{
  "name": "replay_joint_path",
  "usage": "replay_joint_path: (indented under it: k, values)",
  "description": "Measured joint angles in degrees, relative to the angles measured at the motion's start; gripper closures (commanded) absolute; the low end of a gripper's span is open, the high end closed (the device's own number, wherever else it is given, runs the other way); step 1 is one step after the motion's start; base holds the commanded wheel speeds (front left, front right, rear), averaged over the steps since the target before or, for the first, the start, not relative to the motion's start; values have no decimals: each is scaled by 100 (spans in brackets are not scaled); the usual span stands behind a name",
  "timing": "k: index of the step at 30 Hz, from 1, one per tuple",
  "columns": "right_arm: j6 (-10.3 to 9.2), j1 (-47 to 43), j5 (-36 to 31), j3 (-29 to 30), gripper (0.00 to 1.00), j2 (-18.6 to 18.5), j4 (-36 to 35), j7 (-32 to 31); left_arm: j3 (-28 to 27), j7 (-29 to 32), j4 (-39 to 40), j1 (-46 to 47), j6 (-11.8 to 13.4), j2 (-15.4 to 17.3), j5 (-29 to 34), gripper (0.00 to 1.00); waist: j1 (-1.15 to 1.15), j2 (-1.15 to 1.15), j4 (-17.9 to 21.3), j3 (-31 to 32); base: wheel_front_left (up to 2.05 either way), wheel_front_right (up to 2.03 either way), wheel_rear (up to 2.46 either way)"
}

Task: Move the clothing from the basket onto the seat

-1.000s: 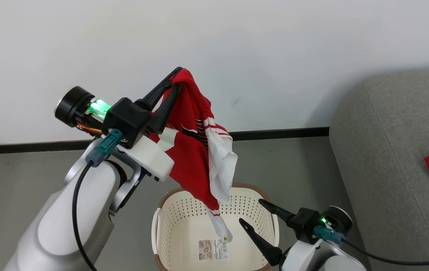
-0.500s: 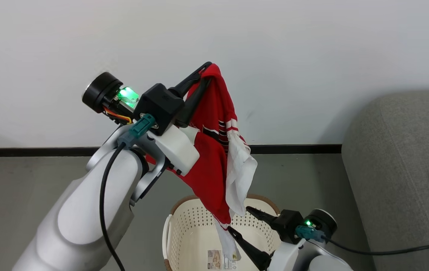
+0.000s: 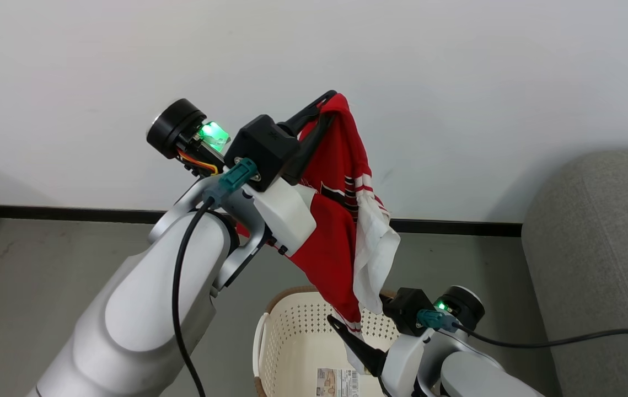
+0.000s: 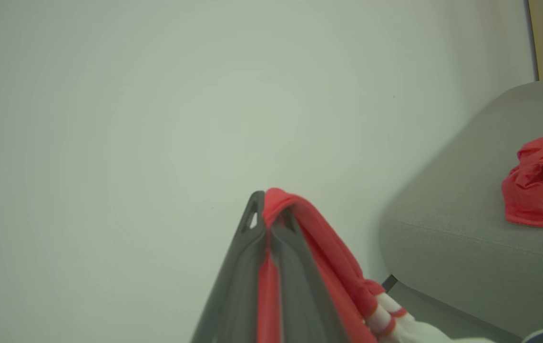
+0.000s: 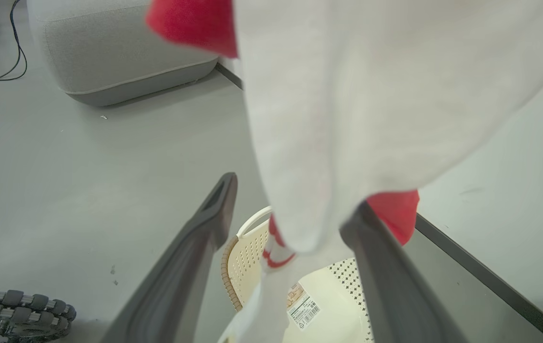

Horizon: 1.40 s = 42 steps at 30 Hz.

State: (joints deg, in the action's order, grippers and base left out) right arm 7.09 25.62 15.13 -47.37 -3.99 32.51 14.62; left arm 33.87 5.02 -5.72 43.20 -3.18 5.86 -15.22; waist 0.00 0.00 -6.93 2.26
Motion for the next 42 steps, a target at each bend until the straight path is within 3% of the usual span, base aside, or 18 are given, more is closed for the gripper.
replay_joint_path:
  k: [2, 4, 5, 7, 21, 29, 42]
  values:
    - [0, 61, -24, 1, 1, 5, 110, 0, 15, 2, -12, 20, -1, -22, -20, 100, 0, 0, -39, 0, 0, 0, 0]
    - [0, 89, -49, 25, 53, 10, 194, 0, 22, 3, -18, 54, -1, -32, -40, 100, 0, 0, -75, -3, 0, 0, 0]
    - [0, 90, -51, 47, 63, 12, 231, 0, 23, 3, -20, 75, -1, -37, -40, 100, 0, 0, -92, -5, 0, 0, 0]
    - [0, 100, -66, 144, 100, 15, 268, 0, 22, 3, -23, 93, -1, -44, -41, 100, 0, 0, -122, -13, 0, 0, 0]
    - [0, 158, -44, 740, 100, 19, 122, 0, -318, -5, -415, -47, 116, 154, -208, 100, 0, 0, -21, -98, 0, 0, 0]
    - [0, -125, -31, 1341, 100, -305, -236, 0, -539, -116, -704, -438, 261, 352, -299, 100, 0, 0, 190, -128, 0, 0, 0]
    - [0, -407, 74, 2527, 100, -567, -1051, 0, -652, -419, -780, -1078, 322, 229, -699, 100, 0, 0, 514, -155, 0, 0, 0]
